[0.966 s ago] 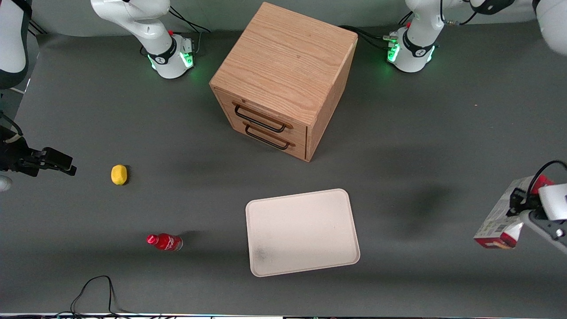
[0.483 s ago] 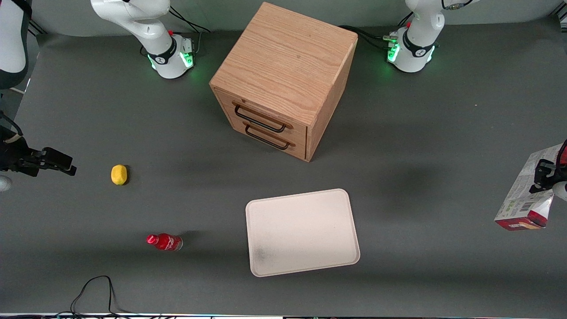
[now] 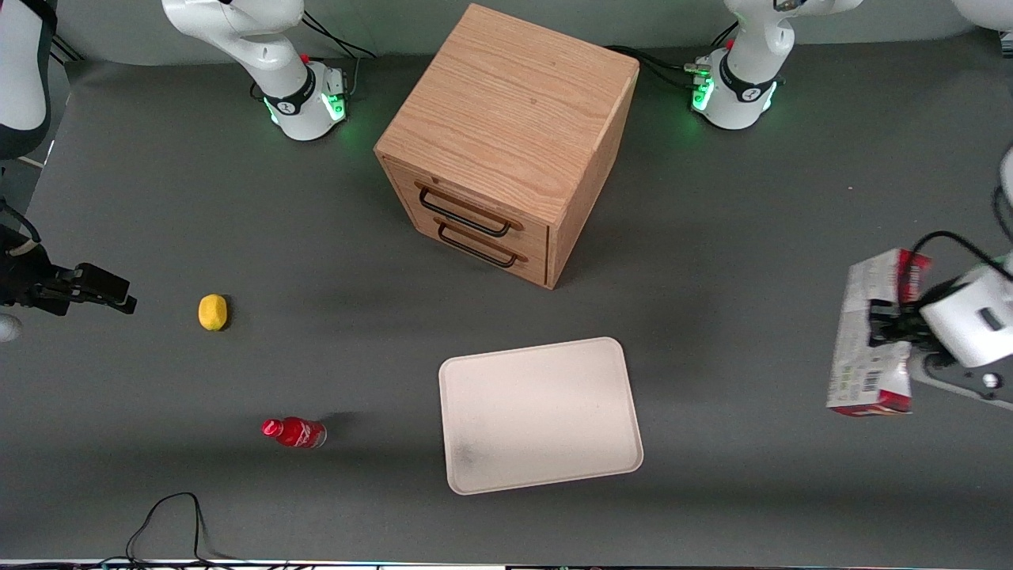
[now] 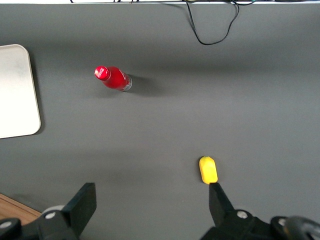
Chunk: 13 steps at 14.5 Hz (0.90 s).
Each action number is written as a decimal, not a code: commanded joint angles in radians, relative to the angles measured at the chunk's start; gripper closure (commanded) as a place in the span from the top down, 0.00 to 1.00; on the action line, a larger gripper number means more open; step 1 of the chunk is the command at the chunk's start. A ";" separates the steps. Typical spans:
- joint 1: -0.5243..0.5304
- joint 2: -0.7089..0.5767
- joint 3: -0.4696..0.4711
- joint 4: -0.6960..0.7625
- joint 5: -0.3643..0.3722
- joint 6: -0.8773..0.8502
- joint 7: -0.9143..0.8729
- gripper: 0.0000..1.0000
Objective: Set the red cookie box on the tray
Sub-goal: 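Lift the cookie box upright with the left gripper, then carry the cookie box over the white tray's edge and lower it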
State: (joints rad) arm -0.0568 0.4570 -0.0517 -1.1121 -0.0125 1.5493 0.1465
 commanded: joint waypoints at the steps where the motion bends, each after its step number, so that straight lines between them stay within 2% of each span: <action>1: -0.098 -0.043 0.013 -0.048 0.019 0.023 -0.236 0.00; 5: -0.219 -0.031 0.013 -0.061 0.026 0.086 -0.525 0.00; 10: -0.346 0.028 0.016 -0.046 0.092 0.138 -0.778 0.00; 13: -0.383 0.086 0.016 0.021 0.098 0.166 -0.896 0.00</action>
State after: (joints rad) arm -0.4106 0.5042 -0.0533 -1.1558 0.0669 1.7068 -0.6690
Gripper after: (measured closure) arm 0.952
